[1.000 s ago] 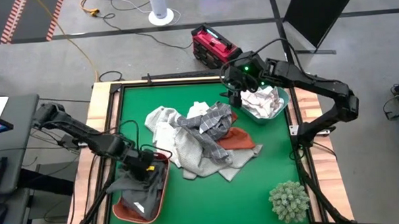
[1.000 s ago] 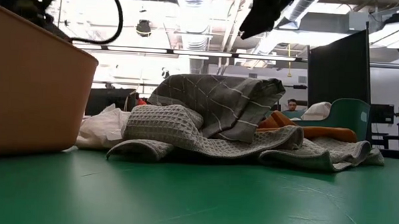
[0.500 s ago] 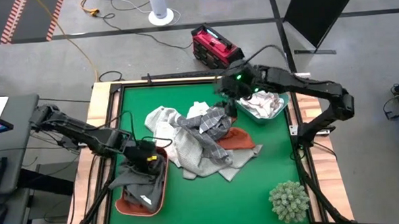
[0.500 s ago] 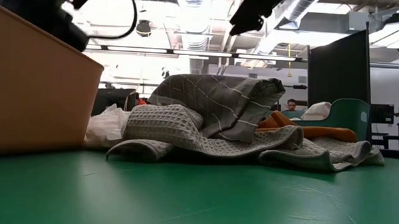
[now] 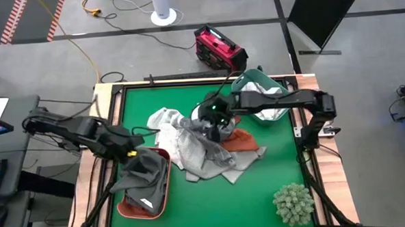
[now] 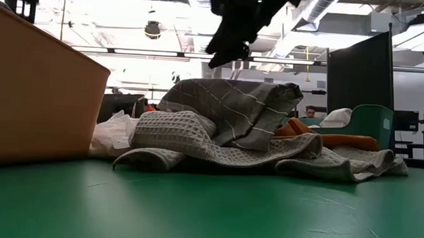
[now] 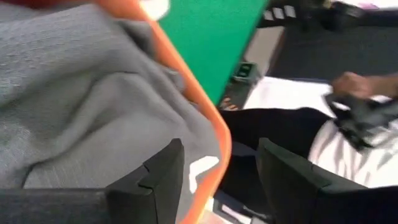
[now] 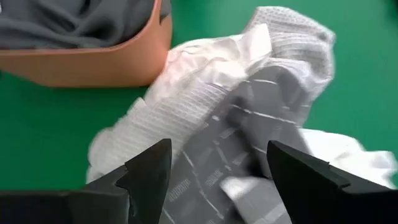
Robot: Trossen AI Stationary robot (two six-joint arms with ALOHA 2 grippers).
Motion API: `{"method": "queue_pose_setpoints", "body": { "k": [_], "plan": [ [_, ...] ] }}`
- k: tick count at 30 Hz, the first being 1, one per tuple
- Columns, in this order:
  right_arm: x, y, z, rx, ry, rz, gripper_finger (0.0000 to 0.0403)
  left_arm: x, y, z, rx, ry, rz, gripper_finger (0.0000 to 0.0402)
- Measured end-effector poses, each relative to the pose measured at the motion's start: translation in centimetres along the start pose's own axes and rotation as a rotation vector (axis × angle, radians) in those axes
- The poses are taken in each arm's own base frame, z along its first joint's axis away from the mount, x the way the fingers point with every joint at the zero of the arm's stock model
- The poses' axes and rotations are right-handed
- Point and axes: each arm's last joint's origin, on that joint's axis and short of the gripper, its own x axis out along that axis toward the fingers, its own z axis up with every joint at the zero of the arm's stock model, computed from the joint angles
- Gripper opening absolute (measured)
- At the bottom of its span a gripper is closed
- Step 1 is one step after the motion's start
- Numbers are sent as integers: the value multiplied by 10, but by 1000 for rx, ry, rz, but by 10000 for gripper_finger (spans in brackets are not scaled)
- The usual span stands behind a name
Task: Sort towels by color in basket
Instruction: Put the gray patterned towel into the orange bin
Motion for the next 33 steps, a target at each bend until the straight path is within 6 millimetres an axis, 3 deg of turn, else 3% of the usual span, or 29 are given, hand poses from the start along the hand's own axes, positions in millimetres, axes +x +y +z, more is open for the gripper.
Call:
{"method": "queue_pose_setpoints", "body": {
  "k": [3,7,13,17,22,23,27,33],
  "plan": [
    [17,10,3,47,6,-12,290,-16,-2,-4,65,-47,-53,188],
    [44,25,0,74,41,-93,290,-32,7,-6,130,-210,14,188],
    [100,28,-25,215,143,-265,286,-42,15,0,305,-480,207,188],
    [113,21,-34,364,167,-307,225,-43,13,4,303,-562,217,188],
    [90,17,-10,364,97,-211,44,-46,9,3,331,-571,158,187],
    [85,16,-3,354,74,-181,26,-48,7,3,353,-582,147,187],
    [58,11,35,364,-45,-70,22,-59,1,3,427,-624,128,187],
    [-14,30,105,194,-345,53,18,-89,-22,6,647,-790,122,187]
  ]
}}
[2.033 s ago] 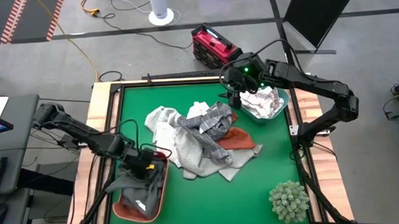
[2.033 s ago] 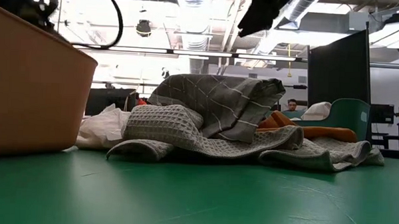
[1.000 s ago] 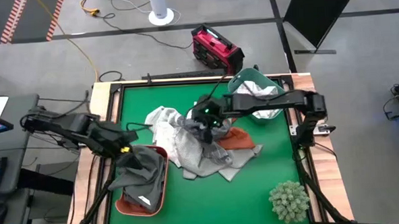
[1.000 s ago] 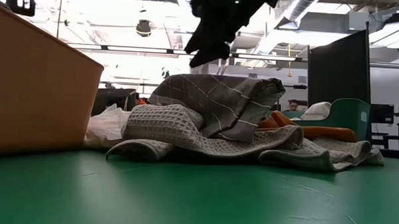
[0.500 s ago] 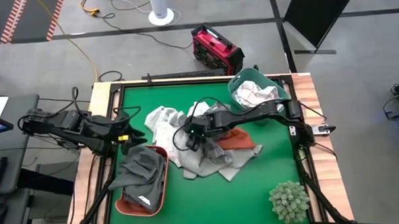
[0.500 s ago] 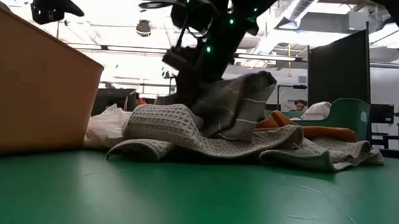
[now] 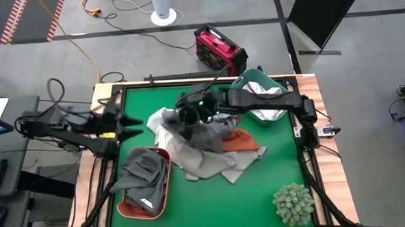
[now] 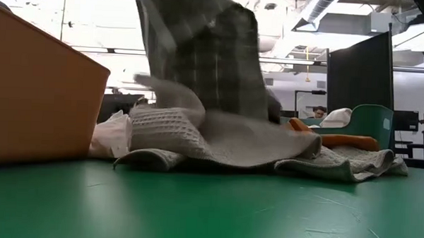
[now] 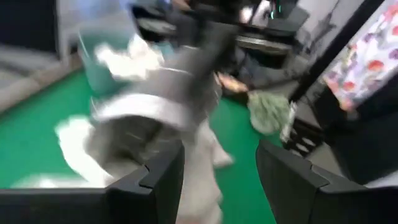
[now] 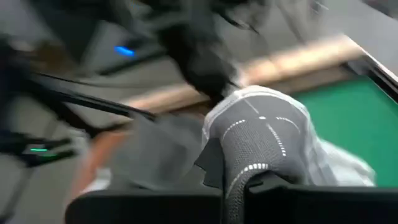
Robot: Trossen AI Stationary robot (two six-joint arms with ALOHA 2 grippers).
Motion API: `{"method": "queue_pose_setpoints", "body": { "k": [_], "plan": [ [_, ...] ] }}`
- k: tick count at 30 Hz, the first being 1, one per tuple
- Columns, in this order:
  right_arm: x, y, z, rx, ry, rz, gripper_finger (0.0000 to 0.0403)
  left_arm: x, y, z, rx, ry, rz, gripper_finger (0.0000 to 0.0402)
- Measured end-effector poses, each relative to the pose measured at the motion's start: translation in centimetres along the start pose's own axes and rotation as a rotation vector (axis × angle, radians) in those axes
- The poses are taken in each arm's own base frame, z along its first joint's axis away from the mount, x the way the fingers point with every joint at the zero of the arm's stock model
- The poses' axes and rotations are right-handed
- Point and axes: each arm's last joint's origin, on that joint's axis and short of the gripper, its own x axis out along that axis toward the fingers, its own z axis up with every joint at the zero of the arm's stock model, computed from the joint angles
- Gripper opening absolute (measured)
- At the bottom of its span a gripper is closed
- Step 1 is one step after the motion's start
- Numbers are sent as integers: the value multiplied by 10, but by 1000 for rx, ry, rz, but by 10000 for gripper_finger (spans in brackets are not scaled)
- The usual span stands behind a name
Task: Sort towels by color in basket
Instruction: Put the gray patterned towel into the orange bin
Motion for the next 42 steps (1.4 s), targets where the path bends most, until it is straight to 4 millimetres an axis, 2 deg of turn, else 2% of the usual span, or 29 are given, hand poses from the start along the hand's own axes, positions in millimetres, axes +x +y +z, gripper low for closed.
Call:
{"method": "queue_pose_setpoints", "body": {
  "k": [5,9,14,17,20,23,25,27,29,31,33,34,36,38,42],
  "plan": [
    [-20,9,32,-27,-107,118,18,-2,-3,16,90,-87,91,188],
    [-35,21,49,-67,-198,156,18,9,-13,25,119,-129,35,200],
    [-41,27,64,-100,-349,201,18,34,-23,29,139,-142,19,234],
    [-44,28,71,-113,-446,157,18,50,-25,28,121,-131,38,253],
    [-46,32,72,-124,-474,104,18,62,-29,27,118,-121,20,260],
    [-45,39,72,-129,-508,121,18,73,-30,23,138,-91,30,258],
    [-46,44,73,-133,-533,136,18,79,-30,21,139,-82,60,248],
    [-48,49,74,-128,-545,151,22,83,-30,22,146,-87,73,221],
    [-49,52,74,-115,-556,166,33,83,-29,23,140,-95,79,174],
    [-48,57,72,-113,-553,179,43,83,-27,23,137,-93,79,106],
    [-48,60,71,-117,-549,184,49,80,-27,25,130,-95,58,33],
    [-49,62,71,-118,-546,186,50,76,-26,26,119,-99,40,19],
    [-57,64,71,-114,-526,192,53,61,-28,36,106,-123,-39,8],
    [-71,67,73,-106,-517,201,57,39,-33,53,97,-168,-204,5],
    [-100,69,77,-110,-478,211,92,-6,-41,77,44,-135,-507,3]
  ]
}}
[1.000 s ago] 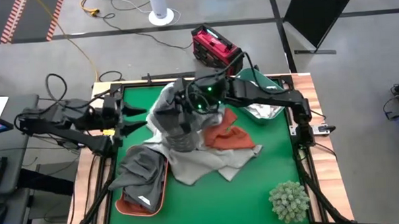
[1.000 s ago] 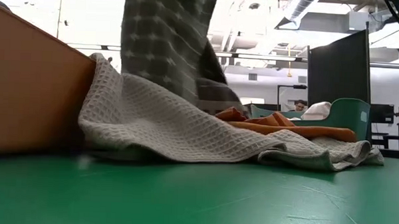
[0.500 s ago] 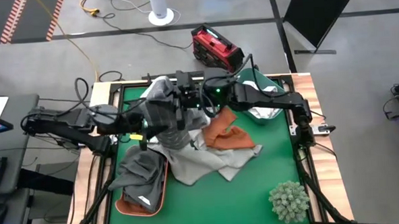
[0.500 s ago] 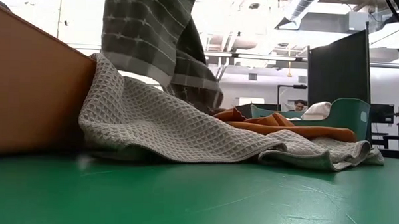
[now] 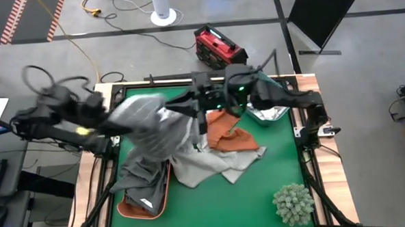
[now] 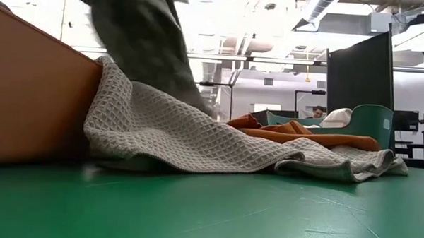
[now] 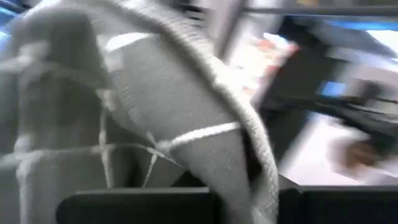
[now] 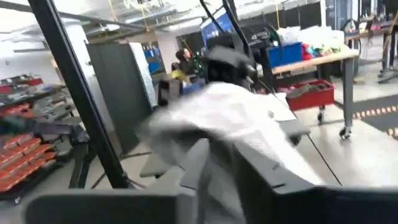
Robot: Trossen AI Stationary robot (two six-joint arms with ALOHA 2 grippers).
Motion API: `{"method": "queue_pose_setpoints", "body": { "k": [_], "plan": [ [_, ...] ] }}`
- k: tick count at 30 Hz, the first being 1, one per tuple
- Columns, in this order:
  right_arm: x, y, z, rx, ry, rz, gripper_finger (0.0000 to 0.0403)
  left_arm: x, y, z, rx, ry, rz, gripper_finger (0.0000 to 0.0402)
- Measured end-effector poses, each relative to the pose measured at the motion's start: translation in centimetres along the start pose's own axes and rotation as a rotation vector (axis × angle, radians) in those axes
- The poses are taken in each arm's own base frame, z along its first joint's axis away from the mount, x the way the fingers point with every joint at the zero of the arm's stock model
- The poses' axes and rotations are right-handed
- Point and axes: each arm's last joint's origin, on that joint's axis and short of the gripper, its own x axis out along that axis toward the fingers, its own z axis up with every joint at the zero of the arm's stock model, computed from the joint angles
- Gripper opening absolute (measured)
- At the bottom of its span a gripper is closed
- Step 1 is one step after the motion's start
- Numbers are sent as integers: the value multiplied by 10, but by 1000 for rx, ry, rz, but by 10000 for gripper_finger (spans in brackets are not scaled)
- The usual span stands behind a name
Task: Sort towels by color in basket
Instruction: Put the gray patterned towel into the orange bin
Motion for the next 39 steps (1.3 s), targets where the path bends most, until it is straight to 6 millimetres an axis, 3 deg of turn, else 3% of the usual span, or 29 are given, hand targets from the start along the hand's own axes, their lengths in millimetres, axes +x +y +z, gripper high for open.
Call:
{"method": "queue_pose_setpoints", "body": {
  "k": [6,10,17,23,27,33,36,39],
  "plan": [
    [-7,-5,-4,15,103,-36,181,-34,-24,20,-127,160,-259,2],
    [-4,-10,-16,27,186,-64,221,-56,-38,44,-27,12,-330,2],
    [1,-17,-39,54,299,-143,229,-85,-63,87,234,-398,-499,1],
    [0,-21,-39,49,302,-186,222,-95,-69,97,307,-523,-531,1],
    [-1,-27,-39,51,308,-204,221,-80,-63,92,331,-488,-502,1],
    [-3,-40,-36,62,295,-238,221,-18,-40,67,244,-333,-452,1],
    [-3,-45,-35,78,295,-253,221,6,-33,61,258,-398,-474,0],
    [-4,-46,-35,79,301,-257,221,12,-33,65,297,-531,-530,0]
  ]
}}
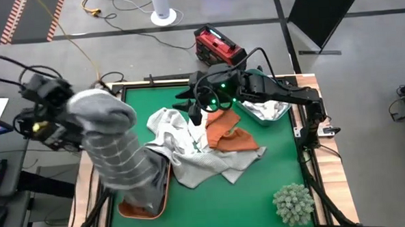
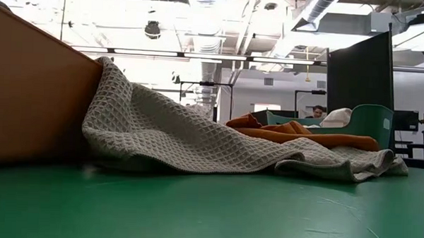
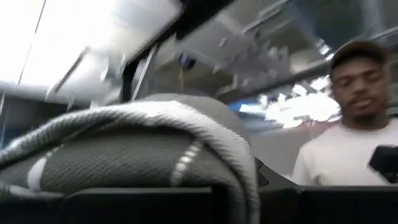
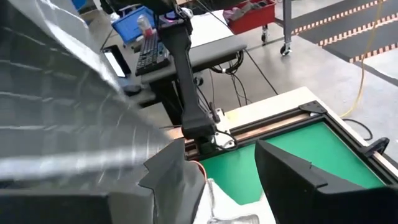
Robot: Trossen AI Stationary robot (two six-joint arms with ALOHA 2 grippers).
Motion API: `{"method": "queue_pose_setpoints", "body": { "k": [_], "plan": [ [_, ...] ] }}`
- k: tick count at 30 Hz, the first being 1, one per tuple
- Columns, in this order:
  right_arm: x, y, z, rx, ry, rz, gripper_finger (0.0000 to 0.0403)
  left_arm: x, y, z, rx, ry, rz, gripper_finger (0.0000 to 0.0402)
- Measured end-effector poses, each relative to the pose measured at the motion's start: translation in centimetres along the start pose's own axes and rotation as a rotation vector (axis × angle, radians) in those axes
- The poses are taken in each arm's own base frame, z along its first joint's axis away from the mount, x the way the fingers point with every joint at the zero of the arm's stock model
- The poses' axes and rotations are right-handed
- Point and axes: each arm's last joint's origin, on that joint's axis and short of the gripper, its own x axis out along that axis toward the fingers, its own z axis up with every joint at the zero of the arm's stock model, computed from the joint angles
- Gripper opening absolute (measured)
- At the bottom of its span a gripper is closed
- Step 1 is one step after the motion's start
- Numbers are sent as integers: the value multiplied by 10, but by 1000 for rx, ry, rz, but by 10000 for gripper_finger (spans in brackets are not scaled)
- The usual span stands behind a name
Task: Sort towels by color in basket
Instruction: Put the gray patterned towel into the orange bin
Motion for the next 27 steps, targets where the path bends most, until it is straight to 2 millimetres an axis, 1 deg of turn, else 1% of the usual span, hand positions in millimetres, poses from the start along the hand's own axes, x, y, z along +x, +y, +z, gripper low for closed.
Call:
{"method": "queue_pose_setpoints", "body": {
  "k": [2,5,7,10,12,14,16,18,21,23,27],
  "plan": [
    [0,2,-1,-1,2,4,221,-2,-2,1,-8,-9,-15,0],
    [0,5,-3,-4,16,10,220,-10,-5,-3,-65,78,14,0],
    [0,7,-6,-6,39,10,220,-17,-7,-9,-128,182,66,0],
    [-1,10,-10,-10,74,10,220,-32,-13,-13,-199,291,196,0],
    [-1,11,-12,-11,93,6,220,-41,-18,-8,-207,297,268,0],
    [-1,10,-14,-11,110,1,220,-48,-26,4,-217,253,287,0],
    [-1,9,-14,-8,114,-4,220,-56,-35,16,-266,212,277,0],
    [-1,8,-13,-8,113,-6,220,-65,-44,24,-367,217,248,0],
    [-1,5,-12,-6,109,-11,220,-76,-53,21,-575,319,205,0],
    [-1,3,-12,-4,107,-16,220,-82,-58,21,-678,368,160,0],
    [-1,1,-10,-2,99,-20,220,-92,-69,27,-739,418,44,0]
  ]
}}
